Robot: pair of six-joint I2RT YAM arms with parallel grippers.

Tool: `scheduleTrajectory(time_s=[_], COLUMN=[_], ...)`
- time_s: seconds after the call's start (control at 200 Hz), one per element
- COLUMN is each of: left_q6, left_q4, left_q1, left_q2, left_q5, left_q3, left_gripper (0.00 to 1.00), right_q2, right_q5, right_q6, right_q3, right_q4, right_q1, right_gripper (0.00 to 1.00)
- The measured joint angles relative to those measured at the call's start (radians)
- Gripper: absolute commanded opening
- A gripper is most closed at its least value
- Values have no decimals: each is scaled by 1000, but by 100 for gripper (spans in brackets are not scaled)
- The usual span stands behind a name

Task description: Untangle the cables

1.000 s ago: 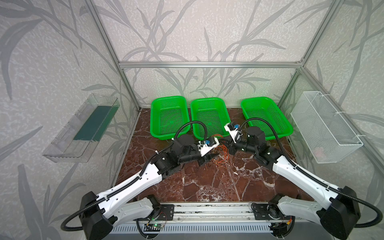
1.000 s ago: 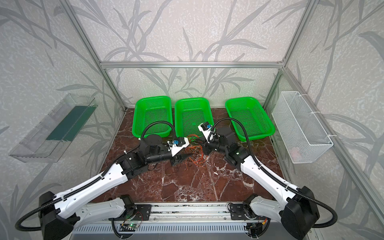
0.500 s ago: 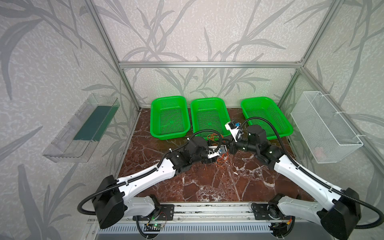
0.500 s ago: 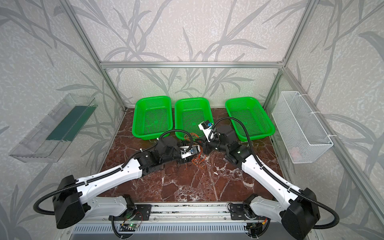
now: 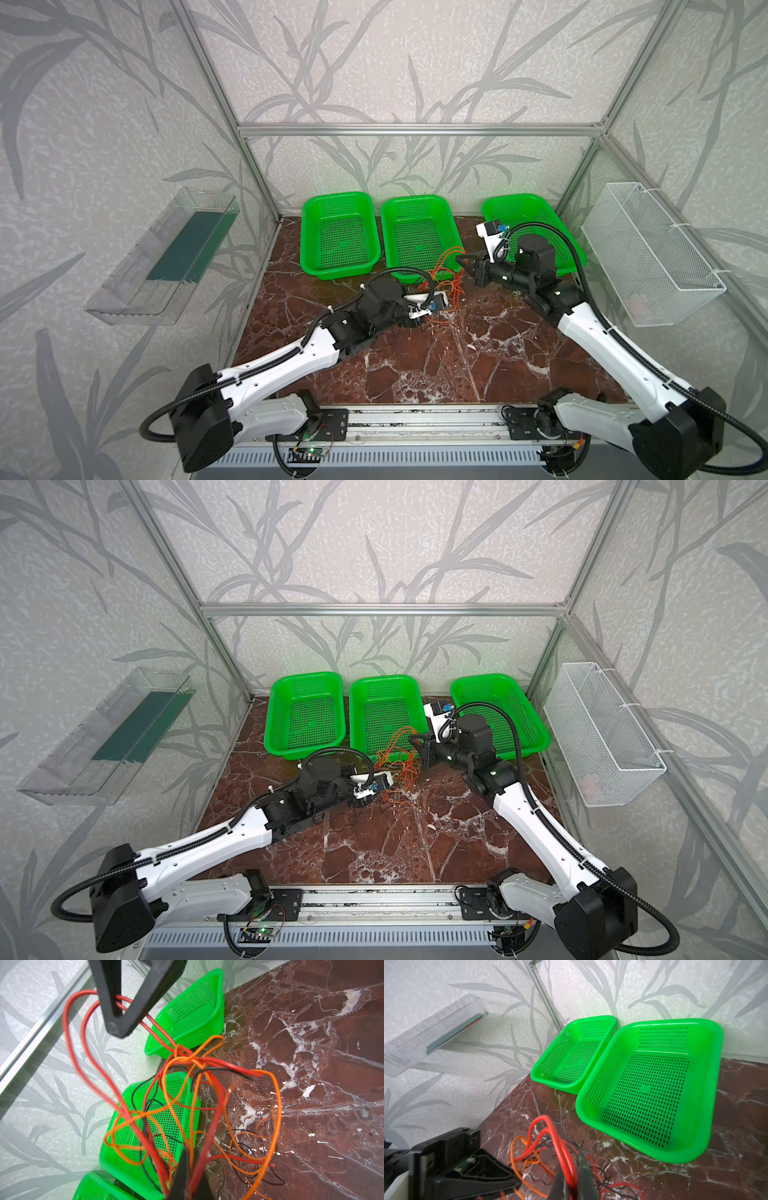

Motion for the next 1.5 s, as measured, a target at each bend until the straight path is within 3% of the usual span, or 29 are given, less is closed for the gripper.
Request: scheduleTrajectory(time_s=[0.185, 0.44, 0.685, 0.845, 1.055, 1.344, 1.499], left_q6=[-69, -183, -227, -264, -315, -399, -396], left_q4=[-53, -126, -212, -243, -248, -262, -319], left_q1=[56, 275, 451, 561, 588, 582, 581], left_q2=[-182, -407, -473, -484, -461, -359, -346], left_q5=[-21, -16, -55, -52, 99, 349, 372], left_q3=[-93, -141, -141, -141, -133, -37, -15], left_gripper=[0, 0, 0, 0, 0, 0, 42], right_q2=[-57, -174, -244, -264, -262, -232, -204], right_q5=[17, 69, 168, 185, 2, -142, -141], right_q6=[9, -39, -69, -96, -138, -282, -309], right_q3=[0, -34, -107, -132, -177, -179, -179], right_q4=[-23, -98, -145, -172, -157, -173, -180], right_q1=[-140, -299, -477, -531, -506, -209, -137], right_gripper=[0, 0, 0, 0, 0, 0, 0])
